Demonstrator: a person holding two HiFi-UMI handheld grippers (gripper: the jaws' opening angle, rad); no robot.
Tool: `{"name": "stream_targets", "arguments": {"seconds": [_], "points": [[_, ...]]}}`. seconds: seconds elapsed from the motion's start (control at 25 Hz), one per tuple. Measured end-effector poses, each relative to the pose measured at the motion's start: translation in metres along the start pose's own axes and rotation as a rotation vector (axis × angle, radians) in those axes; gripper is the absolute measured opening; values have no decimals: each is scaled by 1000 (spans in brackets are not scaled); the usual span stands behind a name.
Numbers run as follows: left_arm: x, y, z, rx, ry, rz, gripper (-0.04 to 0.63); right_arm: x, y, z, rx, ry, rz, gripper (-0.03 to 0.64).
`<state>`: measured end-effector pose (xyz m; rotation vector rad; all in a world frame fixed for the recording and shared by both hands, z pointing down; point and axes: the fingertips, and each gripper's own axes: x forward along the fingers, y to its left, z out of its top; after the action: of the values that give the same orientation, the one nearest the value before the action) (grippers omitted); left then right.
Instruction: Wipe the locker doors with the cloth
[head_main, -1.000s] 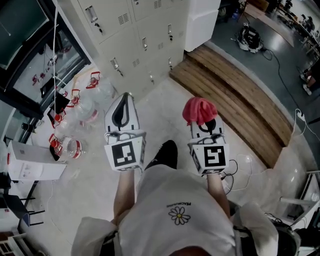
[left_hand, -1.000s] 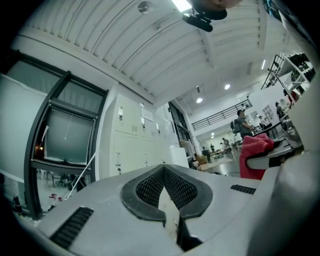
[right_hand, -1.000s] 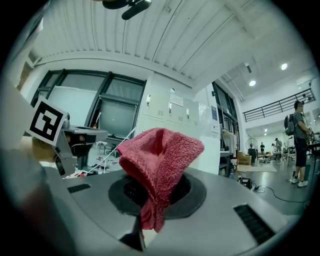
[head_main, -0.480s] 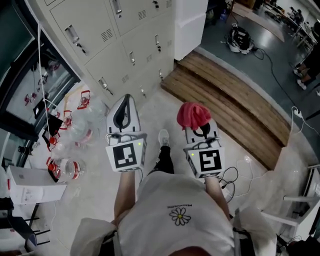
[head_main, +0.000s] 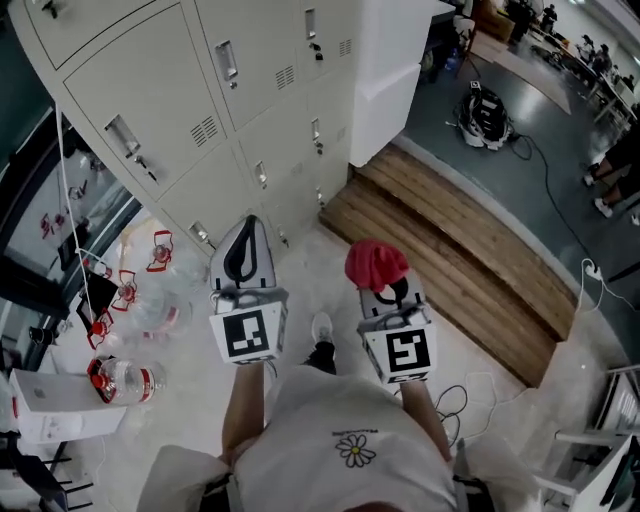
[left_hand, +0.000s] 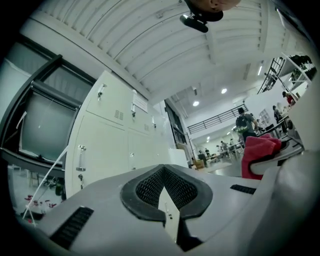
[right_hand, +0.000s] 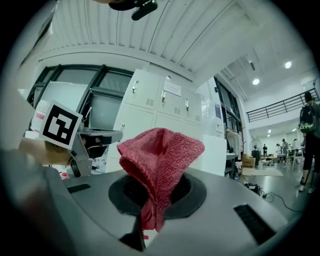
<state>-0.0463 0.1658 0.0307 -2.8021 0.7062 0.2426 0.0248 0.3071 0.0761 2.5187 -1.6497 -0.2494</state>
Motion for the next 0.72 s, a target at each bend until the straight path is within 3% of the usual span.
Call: {"name": "stream_targets", "arguments": {"seconds": [0.2,0.36,0.72], "points": [[86,34,-1,-23,-34,49,15,105,-31,5,-65,-17,47,31],[134,63,-15,8,-19,79,17,176,-48,6,-70,-29,84,31],[177,109,-38,7,30,212,15,275,-49,13,9,-98,209,31]]}}
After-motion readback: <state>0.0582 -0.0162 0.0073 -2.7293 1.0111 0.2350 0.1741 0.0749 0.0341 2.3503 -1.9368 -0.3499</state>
